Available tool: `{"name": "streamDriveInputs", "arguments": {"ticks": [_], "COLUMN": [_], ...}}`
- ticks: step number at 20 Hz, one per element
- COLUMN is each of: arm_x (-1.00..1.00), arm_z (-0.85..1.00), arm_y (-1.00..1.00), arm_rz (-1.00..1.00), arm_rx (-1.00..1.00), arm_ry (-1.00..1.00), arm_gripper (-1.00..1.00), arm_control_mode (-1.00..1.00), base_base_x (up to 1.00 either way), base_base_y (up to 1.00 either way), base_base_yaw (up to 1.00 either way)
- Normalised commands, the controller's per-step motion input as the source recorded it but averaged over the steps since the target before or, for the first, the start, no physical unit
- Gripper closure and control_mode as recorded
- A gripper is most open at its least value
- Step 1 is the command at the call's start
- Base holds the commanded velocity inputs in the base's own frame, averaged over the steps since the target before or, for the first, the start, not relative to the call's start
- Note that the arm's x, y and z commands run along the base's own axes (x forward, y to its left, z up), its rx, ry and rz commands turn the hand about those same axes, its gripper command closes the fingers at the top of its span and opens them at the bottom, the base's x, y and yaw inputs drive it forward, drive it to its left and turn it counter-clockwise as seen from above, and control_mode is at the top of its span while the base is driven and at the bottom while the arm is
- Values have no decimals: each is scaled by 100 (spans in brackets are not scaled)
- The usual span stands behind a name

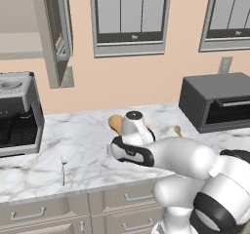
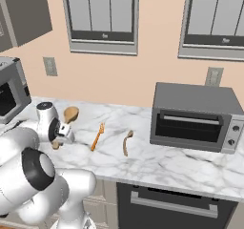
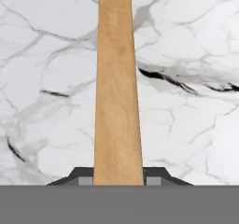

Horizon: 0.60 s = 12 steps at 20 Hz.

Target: Organize the utensils by type. Pick up the wooden spoons from the counter and place them in the open cabinet. Then pick up the metallic utensils from the counter and place them in the open drawer.

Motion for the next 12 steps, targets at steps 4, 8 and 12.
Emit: {"name": "streamDriveInputs", "arguments": {"ticks": [4, 8, 12], "arm_x": [-38, -43, -45], "arm_z": [100, 100, 100], "arm_y": [-1, -12, -22], "arm_rz": [5, 0, 1], "arm_rx": [0, 0, -1], "arm_ry": [-2, 0, 4], "arm_gripper": [100, 100, 100], "arm_control_mode": [-100, -100, -100], "base_base_x": [0, 0, 0], "base_base_y": [0, 0, 0], "base_base_yaw": [0, 0, 0]}}
